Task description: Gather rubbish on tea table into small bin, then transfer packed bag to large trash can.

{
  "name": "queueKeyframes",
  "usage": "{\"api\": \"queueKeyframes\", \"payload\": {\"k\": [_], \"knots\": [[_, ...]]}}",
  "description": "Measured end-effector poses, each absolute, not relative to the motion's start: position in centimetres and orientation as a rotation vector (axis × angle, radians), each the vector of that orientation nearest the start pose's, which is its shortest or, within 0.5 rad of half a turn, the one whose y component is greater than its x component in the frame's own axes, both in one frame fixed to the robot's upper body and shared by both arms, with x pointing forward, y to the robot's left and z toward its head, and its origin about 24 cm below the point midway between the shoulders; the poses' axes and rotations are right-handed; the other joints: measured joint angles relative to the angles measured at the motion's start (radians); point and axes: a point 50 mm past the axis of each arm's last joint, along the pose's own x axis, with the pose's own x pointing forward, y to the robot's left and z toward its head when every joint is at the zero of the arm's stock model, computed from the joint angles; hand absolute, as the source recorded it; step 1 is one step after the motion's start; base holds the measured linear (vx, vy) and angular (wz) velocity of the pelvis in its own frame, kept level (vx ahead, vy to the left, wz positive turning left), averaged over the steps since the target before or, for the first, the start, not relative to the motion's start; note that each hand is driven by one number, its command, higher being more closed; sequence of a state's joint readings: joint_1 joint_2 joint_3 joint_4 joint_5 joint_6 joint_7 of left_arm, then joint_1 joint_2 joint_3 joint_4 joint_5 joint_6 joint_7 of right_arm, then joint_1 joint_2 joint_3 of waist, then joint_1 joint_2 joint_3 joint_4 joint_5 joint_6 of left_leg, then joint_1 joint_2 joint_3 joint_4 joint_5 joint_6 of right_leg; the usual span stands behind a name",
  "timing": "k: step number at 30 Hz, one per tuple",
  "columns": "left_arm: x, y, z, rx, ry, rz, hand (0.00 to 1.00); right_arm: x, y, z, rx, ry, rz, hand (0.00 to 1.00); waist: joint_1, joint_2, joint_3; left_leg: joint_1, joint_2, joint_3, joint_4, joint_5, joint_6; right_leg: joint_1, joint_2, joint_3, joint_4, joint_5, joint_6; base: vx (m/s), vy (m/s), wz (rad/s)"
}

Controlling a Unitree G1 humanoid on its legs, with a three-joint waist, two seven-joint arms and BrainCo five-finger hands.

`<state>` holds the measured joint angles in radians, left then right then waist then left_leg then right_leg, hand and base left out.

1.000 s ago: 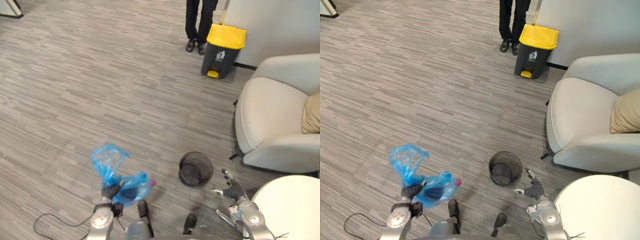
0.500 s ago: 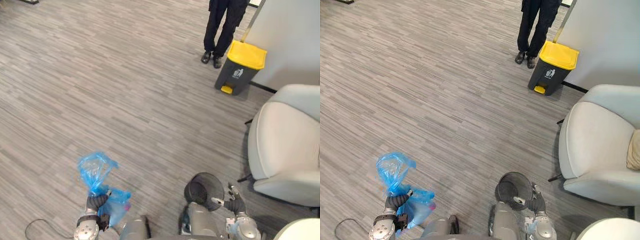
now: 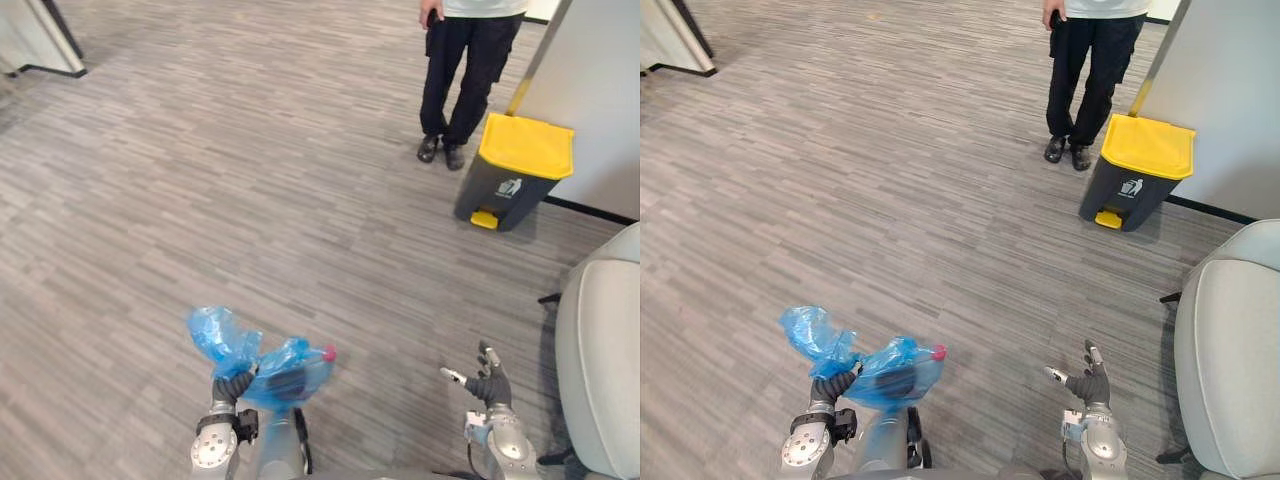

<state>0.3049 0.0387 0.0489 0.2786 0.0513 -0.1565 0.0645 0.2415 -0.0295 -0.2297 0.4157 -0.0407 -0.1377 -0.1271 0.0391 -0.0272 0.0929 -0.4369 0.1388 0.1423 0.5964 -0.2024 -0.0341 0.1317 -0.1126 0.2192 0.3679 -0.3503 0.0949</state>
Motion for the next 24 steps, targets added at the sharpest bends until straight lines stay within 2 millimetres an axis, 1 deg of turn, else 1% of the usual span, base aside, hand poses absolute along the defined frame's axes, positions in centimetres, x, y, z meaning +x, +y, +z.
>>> {"api": "queueKeyframes", "payload": {"k": [1, 2, 3, 4, 5, 6, 7, 8, 9, 10, 11, 12, 13, 14, 15, 16, 17, 18, 19, 20, 21, 22, 23, 24], "knots": [[15.9, 18.9, -6.1, 0.102, 0.397, 0.173, 1.0, 15.0, -22.5, -8.0, -0.085, 0.508, -0.403, 0.0, 0.002, -0.01, 0.001, 0.041, 0.022, 0.06, 0.036, -0.046, 0.022, -0.02, -0.011, 0.021, 0.08, 0.034, 0.06, 0.66, 0.299, -1.14], [15.8, 19.0, -6.1, 0.104, 0.398, 0.174, 1.0, 15.2, -22.4, -8.0, -0.084, 0.504, -0.399, 0.0, 0.005, -0.018, 0.007, 0.073, 0.024, 0.085, 0.037, -0.055, 0.032, -0.041, -0.02, 0.021, 0.149, 0.056, 0.102, 0.58, 0.264, -1.36], [15.9, 19.2, -6.0, 0.116, 0.394, 0.171, 1.0, 15.8, -22.1, -7.8, -0.085, 0.492, -0.384, 0.0, 0.003, -0.028, 0.012, 0.154, 0.027, 0.129, 0.005, -0.069, 0.045, -0.134, -0.031, 0.002, 0.337, 0.138, 0.184, 0.4, 0.166, -1.38], [16.1, 19.3, -5.8, 0.126, 0.385, 0.164, 1.0, 16.4, -21.9, -7.6, -0.085, 0.477, -0.372, 0.0, -0.003, -0.006, 0.025, 0.251, 0.038, 0.165, -0.064, -0.096, 0.033, -0.223, -0.031, -0.058, 0.497, 0.139, 0.168, 0.38, 0.131, -1.37], [16.1, 19.4, -5.7, 0.133, 0.381, 0.164, 1.0, 16.5, -21.8, -7.5, -0.088, 0.475, -0.366, 0.0, -0.006, -0.011, 0.023, 0.299, 0.04, 0.179, -0.103, -0.103, 0.025, -0.265, -0.032, -0.112, 0.548, 0.125, 0.141, 0.29, 0.072, -1.1], [16.3, 19.7, -5.6, 0.145, 0.375, 0.163, 1.0, 16.7, -21.6, -7.5, -0.091, 0.472, -0.354, 0.0, -0.009, -0.001, 0.026, 0.358, 0.047, 0.215, -0.157, -0.103, 0.022, -0.327, -0.034, -0.192, 0.587, 0.1, 0.091, 0.37, 0.015, -0.86], [16.5, 19.9, -5.4, 0.157, 0.366, 0.163, 1.0, 16.9, -21.3, -7.4, -0.1, 0.469, -0.336, 0.0, -0.023, 0.001, 0.024, 0.419, 0.051, 0.247, -0.223, -0.101, 0.005, -0.395, -0.035, -0.297, 0.585, 0.074, 0.041, 0.38, -0.002, -0.75], [16.6, 20.1, -5.3, 0.165, 0.362, 0.161, 1.0, 17.0, -21.1, -7.4, -0.108, 0.468, -0.326, 0.0, -0.03, 0.0, 0.024, 0.447, 0.051, 0.266, -0.255, -0.098, -0.003, -0.437, -0.039, -0.35, 0.565, 0.062, 0.019, 0.47, -0.029, -0.74], [16.8, 20.6, -5.2, 0.183, 0.358, 0.161, 1.0, 17.1, -21.1, -7.6, -0.128, 0.477, -0.313, 0.0, -0.046, 0.0, 0.025, 0.492, 0.051, 0.296, -0.304, -0.092, -0.021, -0.516, -0.041, -0.455, 0.449, 0.051, -0.005, 0.41, -0.05, -0.46], [17.1, 20.8, -5.6, 0.185, 0.374, 0.162, 1.0, 16.9, -21.3, -8.2, -0.137, 0.511, -0.31, 0.0, -0.066, 0.0, 0.025, 0.517, 0.051, 0.304, -0.322, -0.084, -0.033, -0.543, -0.032, -0.503, 0.296, 0.08, -0.039, 0.42, -0.066, -0.31], [17.2, 21.0, -5.8, 0.19, 0.384, 0.162, 1.0, 16.8, -21.5, -8.6, -0.143, 0.531, -0.31, 0.0, -0.08, 0.001, 0.025, 0.532, 0.048, 0.304, -0.328, -0.084, -0.035, -0.551, -0.021, -0.511, 0.222, 0.109, -0.054, 0.6, -0.127, -0.01], [17.1, 21.5, -6.2, 0.207, 0.406, 0.165, 1.0, 16.3, -21.8, -9.1, -0.15, 0.568, -0.314, 0.0, -0.083, -0.01, 0.023, 0.577, 0.028, 0.301, -0.351, -0.076, -0.052, -0.552, 0.006, -0.503, 0.088, 0.221, -0.096, 0.55, -0.12, -0.14], [16.8, 21.5, -6.8, 0.189, 0.439, 0.182, 1.0, 15.9, -22.7, -9.4, -0.179, 0.597, -0.324, 0.0, -0.086, 0.018, 0.023, 0.617, 0.036, 0.279, -0.361, -0.07, -0.06, -0.531, 0.031, -0.492, 0.099, 0.265, -0.186, 0.66, -0.117, -0.33], [16.7, 21.5, -6.9, 0.184, 0.444, 0.189, 1.0, 15.8, -23.1, -9.4, -0.186, 0.605, -0.328, 0.0, -0.079, 0.036, 0.021, 0.617, 0.049, 0.268, -0.351, -0.05, -0.079, -0.53, 0.045, -0.491, 0.114, 0.25, -0.195, 0.43, -0.085, -0.43], [16.7, 21.4, -7.0, 0.176, 0.443, 0.192, 1.0, 16.3, -23.2, -9.2, -0.186, 0.59, -0.332, 0.0, -0.079, 0.042, 0.025, 0.619, 0.055, 0.249, -0.319, -0.021, -0.096, -0.532, 0.042, -0.49, 0.146, 0.201, -0.188, 0.53, -0.144, -0.37], [16.8, 21.2, -7.0, 0.165, 0.442, 0.195, 1.0, 16.3, -23.4, -9.0, -0.192, 0.582, -0.334, 0.0, -0.085, 0.062, 0.043, 0.605, 0.073, 0.212, -0.201, 0.005, -0.097, -0.492, 0.064, -0.493, 0.156, 0.157, -0.197, 0.52, -0.215, -0.31], [16.8, 21.1, -6.9, 0.153, 0.438, 0.205, 1.0, 16.3, -23.4, -8.8, -0.193, 0.574, -0.333, 0.0, -0.081, 0.082, 0.056, 0.55, 0.121, 0.174, -0.025, 0.054, -0.074, -0.437, 0.094, -0.483, 0.128, 0.148, -0.207, 0.52, -0.166, -0.42], [16.4, 20.8, -6.9, 0.136, 0.438, 0.215, 1.0, 16.6, -23.1, -8.5, -0.192, 0.556, -0.325, 0.0, -0.07, 0.08, 0.064, 0.474, 0.16, 0.126, 0.162, 0.126, -0.047, -0.378, 0.12, -0.464, 0.088, 0.14, -0.218, 0.57, -0.117, -0.75], [16.3, 20.1, -6.8, 0.121, 0.427, 0.199, 1.0, 17.2, -22.6, -7.6, -0.179, 0.503, -0.324, 0.0, -0.046, 0.083, 0.072, 0.353, 0.174, 0.055, 0.417, 0.073, -0.046, -0.279, 0.153, -0.423, 0.013, 0.131, -0.226, 0.46, -0.026, -0.79], [16.3, 19.7, -6.8, 0.112, 0.428, 0.193, 1.0, 17.3, -22.5, -7.4, -0.174, 0.488, -0.328, 0.0, -0.04, 0.074, 0.077, 0.309, 0.172, 0.045, 0.471, 0.05, -0.044, -0.245, 0.158, -0.405, -0.013, 0.125, -0.226, 0.53, -0.021, -0.85], [16.2, 19.3, -6.9, 0.1, 0.427, 0.187, 1.0, 17.7, -22.3, -6.9, -0.169, 0.463, -0.321, 0.0, -0.025, 0.062, 0.08, 0.249, 0.165, 0.05, 0.501, 0.019, -0.033, -0.201, 0.16, -0.376, -0.041, 0.115, -0.223, 0.41, 0.032, -0.79], [16.3, 18.7, -6.8, 0.085, 0.421, 0.181, 1.0, 18.5, -22.1, -6.2, -0.168, 0.425, -0.313, 0.0, -0.014, 0.049, 0.08, 0.156, 0.15, 0.064, 0.457, -0.025, -0.014, -0.15, 0.16, -0.336, -0.07, 0.086, -0.225, 0.5, 0.083, -0.87], [16.2, 18.5, -6.8, 0.079, 0.421, 0.18, 1.0, 18.6, -22.1, -6.0, -0.169, 0.414, -0.313, 0.0, -0.004, 0.046, 0.08, 0.113, 0.136, 0.07, 0.389, -0.049, -0.01, -0.127, 0.16, -0.308, -0.077, 0.069, -0.219, 0.43, 0.111, -0.8], [16.1, 18.4, -6.8, 0.075, 0.421, 0.18, 1.0, 18.7, -22.2, -5.9, -0.172, 0.408, -0.315, 0.0, 0.005, 0.046, 0.08, 0.09, 0.127, 0.07, 0.336, -0.055, -0.01, -0.113, 0.156, -0.29, -0.077, 0.055, -0.212, 0.45, 0.186, -0.78]]}}
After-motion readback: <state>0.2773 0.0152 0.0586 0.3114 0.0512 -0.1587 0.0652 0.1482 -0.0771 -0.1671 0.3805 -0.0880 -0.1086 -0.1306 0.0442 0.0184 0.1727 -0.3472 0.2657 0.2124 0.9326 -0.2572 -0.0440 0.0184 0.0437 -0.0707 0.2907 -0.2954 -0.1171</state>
